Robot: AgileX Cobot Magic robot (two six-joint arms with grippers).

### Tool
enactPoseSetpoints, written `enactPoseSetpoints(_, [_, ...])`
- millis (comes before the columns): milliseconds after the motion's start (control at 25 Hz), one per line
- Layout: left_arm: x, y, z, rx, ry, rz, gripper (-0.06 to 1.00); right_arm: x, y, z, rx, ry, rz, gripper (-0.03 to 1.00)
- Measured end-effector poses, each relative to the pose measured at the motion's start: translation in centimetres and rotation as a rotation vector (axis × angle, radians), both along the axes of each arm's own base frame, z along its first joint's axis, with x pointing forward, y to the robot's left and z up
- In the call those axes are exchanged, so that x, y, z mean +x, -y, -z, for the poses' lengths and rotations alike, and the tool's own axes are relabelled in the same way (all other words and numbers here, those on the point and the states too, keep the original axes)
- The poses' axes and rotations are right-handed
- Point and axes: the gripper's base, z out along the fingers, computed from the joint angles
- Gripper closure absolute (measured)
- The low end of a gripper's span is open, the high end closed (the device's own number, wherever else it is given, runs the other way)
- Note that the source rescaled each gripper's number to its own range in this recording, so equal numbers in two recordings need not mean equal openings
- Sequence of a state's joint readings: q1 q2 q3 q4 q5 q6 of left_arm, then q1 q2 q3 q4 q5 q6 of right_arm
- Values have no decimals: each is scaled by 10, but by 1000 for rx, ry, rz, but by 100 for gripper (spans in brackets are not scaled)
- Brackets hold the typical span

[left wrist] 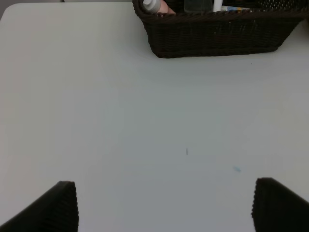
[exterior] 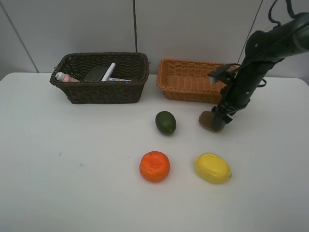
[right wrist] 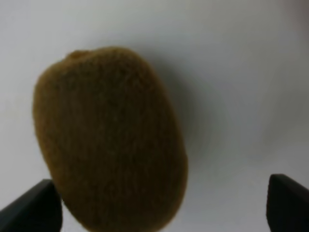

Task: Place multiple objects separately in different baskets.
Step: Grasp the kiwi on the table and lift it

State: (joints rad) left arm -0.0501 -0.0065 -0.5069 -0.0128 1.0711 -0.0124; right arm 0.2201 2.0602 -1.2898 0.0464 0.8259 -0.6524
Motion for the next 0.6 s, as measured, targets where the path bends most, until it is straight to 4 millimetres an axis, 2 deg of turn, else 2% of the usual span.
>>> enactPoseSetpoints(360, [0, 0, 0, 0, 0, 0, 0, -1, -28, 21, 9, 4, -77, -2])
enactPoseSetpoints(520, [0, 0, 0, 0, 0, 0, 0, -1, -31, 25, -7, 8, -102, -2])
enactPoseSetpoints(560, [0, 0, 0, 0, 0, 0, 0, 0, -31, 26, -9, 9, -104, -1])
enactPoseSetpoints(600, [0, 0, 0, 0, 0, 0, 0, 0, -31, 26, -12, 10, -107, 5])
